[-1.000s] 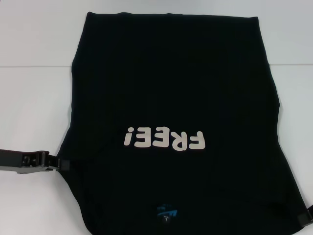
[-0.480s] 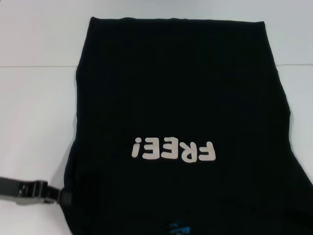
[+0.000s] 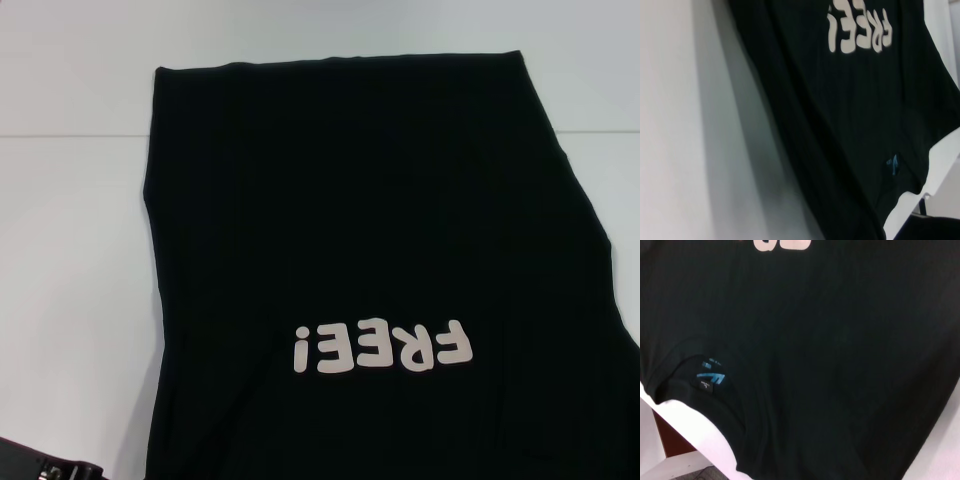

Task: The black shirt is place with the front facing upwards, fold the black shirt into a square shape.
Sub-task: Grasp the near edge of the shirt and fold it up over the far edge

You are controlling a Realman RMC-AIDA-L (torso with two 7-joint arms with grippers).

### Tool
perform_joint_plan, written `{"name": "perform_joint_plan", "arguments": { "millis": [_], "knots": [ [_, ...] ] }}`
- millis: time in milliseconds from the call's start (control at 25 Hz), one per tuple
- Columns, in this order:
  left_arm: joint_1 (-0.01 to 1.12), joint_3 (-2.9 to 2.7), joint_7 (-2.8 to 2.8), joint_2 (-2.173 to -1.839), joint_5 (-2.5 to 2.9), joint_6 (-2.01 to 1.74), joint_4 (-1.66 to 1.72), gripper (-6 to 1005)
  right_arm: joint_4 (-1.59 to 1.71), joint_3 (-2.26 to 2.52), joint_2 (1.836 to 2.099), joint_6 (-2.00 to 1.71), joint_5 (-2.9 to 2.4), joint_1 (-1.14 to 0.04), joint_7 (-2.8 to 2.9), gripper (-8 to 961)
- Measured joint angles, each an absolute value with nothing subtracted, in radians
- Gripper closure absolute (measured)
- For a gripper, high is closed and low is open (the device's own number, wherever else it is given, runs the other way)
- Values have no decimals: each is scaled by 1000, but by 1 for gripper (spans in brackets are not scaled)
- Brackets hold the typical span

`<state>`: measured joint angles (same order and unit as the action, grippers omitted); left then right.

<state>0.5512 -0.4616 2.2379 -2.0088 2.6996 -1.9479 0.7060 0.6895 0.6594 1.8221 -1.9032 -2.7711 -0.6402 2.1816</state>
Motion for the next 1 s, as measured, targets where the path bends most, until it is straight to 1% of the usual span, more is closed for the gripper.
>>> {"name": "perform_joint_plan", "arguments": {
  "millis": [120,240,440,520,600,720,840,1000],
  "knots": [
    [556,-464,2238,-2010,2696,-1946,703,928,690,660,1831,-1903,-2771,-641,2179,914],
    [564,-453,2238,-2009,2681,-1929,700,926,684,647,1845,-1899,-2765,-639,2175,914],
    [576,-354,2250,-1993,2601,-1878,684,921,657,556,1867,-1895,-2736,-629,2156,913],
    [581,-285,2253,-1978,2573,-1849,665,920,640,483,1867,-1897,-2700,-619,2145,913],
    [584,-241,2253,-1970,2550,-1824,654,918,610,412,1858,-1890,-2651,-604,2144,913],
    [585,-208,2252,-1969,2488,-1764,643,915,578,328,1850,-1842,-2565,-578,2145,914],
    [585,-203,2247,-1971,2409,-1671,611,913,543,274,1852,-1790,-2466,-556,2143,914],
    [589,-207,2219,-1979,2338,-1576,567,909,489,217,1865,-1706,-2295,-521,2125,913]
  ]
}}
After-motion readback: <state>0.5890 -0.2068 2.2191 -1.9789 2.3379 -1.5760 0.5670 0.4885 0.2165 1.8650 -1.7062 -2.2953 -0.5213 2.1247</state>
